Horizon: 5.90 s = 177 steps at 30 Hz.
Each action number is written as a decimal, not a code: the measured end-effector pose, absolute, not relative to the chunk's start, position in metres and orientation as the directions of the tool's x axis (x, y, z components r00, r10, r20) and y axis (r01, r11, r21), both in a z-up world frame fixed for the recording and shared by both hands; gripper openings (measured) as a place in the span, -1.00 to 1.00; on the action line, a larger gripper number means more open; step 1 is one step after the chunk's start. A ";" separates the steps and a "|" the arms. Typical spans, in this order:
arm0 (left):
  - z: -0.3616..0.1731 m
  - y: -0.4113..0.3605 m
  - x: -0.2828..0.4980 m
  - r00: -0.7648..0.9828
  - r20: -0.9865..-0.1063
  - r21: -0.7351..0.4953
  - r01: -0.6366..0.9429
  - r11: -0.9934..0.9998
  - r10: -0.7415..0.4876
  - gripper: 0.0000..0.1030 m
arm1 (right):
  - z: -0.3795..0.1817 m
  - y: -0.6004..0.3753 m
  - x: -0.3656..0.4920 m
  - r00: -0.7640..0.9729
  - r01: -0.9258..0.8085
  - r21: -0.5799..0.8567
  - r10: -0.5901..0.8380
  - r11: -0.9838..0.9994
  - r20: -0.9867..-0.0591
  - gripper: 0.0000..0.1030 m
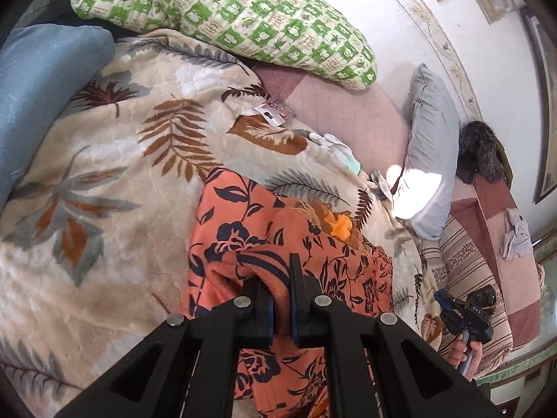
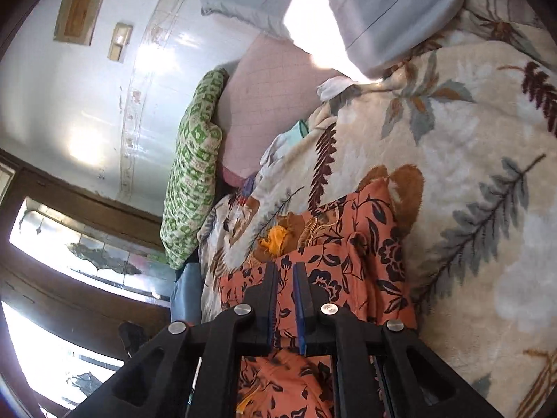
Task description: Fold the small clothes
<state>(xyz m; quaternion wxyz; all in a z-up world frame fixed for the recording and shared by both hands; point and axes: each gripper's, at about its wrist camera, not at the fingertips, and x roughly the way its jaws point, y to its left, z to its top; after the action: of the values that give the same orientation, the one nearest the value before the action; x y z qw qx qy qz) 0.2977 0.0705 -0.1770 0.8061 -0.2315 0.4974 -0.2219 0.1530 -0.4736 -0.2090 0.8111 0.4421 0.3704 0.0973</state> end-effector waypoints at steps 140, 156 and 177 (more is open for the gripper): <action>-0.179 -0.065 0.236 0.729 -0.684 0.040 0.045 0.998 -0.006 0.92 | -0.279 -0.295 0.213 0.625 0.146 0.240 0.099 0.960 -0.774 -0.65; -0.179 -0.077 0.232 0.726 -0.688 0.047 0.087 0.995 -0.031 0.92 | -0.272 -0.295 0.210 0.658 0.138 0.238 0.090 0.961 -0.748 -0.65; -0.185 -0.087 0.232 0.715 -0.697 0.053 0.124 0.991 -0.053 0.92 | -0.265 -0.307 0.208 0.683 0.168 0.230 0.055 0.959 -0.728 -0.65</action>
<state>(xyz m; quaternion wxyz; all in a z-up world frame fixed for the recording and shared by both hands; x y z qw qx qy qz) 0.2321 -0.0872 -0.1851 0.9248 0.0478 0.3744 -0.0478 0.2083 -0.3069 -0.2649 0.9066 0.1403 0.3967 -0.0312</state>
